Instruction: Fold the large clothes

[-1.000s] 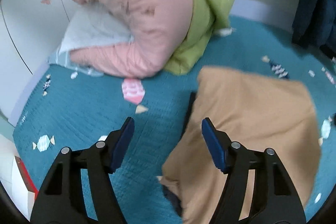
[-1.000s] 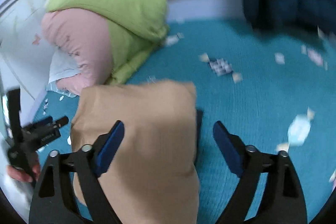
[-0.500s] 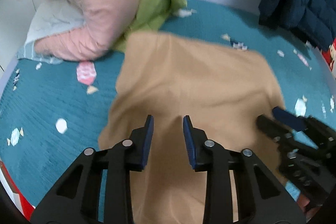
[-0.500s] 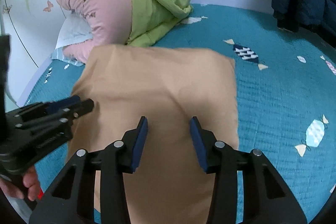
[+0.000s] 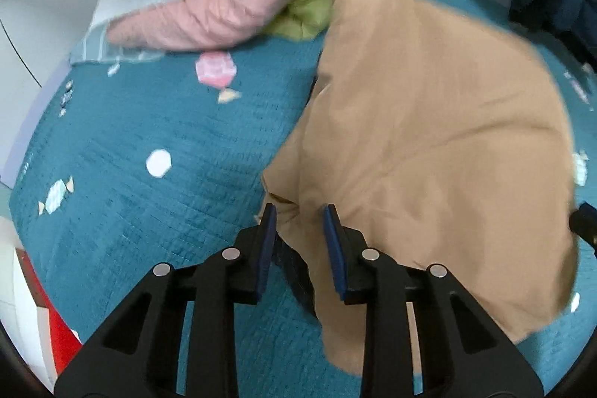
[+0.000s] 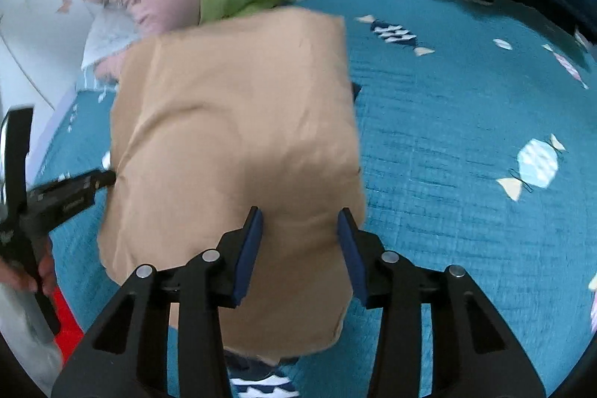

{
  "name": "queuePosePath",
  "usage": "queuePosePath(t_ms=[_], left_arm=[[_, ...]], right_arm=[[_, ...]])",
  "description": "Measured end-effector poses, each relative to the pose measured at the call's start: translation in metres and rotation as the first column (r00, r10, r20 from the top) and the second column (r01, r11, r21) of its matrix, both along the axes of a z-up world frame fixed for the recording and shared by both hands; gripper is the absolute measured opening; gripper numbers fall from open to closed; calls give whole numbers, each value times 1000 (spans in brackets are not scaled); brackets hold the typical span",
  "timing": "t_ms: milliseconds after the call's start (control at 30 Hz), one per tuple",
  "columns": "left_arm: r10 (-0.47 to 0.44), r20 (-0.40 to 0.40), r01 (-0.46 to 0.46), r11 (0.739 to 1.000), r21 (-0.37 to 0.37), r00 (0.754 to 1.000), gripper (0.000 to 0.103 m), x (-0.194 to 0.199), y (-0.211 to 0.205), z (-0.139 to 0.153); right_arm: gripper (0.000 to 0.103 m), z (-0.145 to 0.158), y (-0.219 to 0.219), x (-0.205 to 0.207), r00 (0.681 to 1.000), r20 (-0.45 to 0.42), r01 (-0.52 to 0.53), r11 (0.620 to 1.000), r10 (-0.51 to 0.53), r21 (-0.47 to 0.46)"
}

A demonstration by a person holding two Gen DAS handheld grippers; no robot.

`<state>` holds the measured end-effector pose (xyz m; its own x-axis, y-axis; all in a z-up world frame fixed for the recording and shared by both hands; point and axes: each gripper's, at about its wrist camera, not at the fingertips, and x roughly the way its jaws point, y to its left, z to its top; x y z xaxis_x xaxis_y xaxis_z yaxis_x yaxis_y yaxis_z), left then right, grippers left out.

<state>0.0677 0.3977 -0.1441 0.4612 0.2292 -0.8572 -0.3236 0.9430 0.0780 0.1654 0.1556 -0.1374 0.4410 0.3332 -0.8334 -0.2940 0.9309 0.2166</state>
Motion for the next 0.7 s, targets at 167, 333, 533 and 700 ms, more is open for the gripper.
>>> queuePosePath(t_ms=[167, 333, 533, 700], left_arm=[[-101, 109, 120, 976, -182, 989, 29, -17, -30, 19], [-96, -51, 85, 979, -186, 994, 28, -23, -40, -42], [35, -159, -71, 972, -222, 987, 31, -51, 15, -63], [41, 37, -35, 987, -155, 998, 31, -36, 33, 6]], right_arm=[[40, 4, 36, -7, 994, 36, -101, 995, 102, -14], [40, -35, 38, -30, 989, -68, -140, 987, 135, -78], [38, -33, 14, -49, 969, -159, -205, 974, 187, -101], [38, 29, 5, -7, 988, 30, -151, 988, 152, -44]])
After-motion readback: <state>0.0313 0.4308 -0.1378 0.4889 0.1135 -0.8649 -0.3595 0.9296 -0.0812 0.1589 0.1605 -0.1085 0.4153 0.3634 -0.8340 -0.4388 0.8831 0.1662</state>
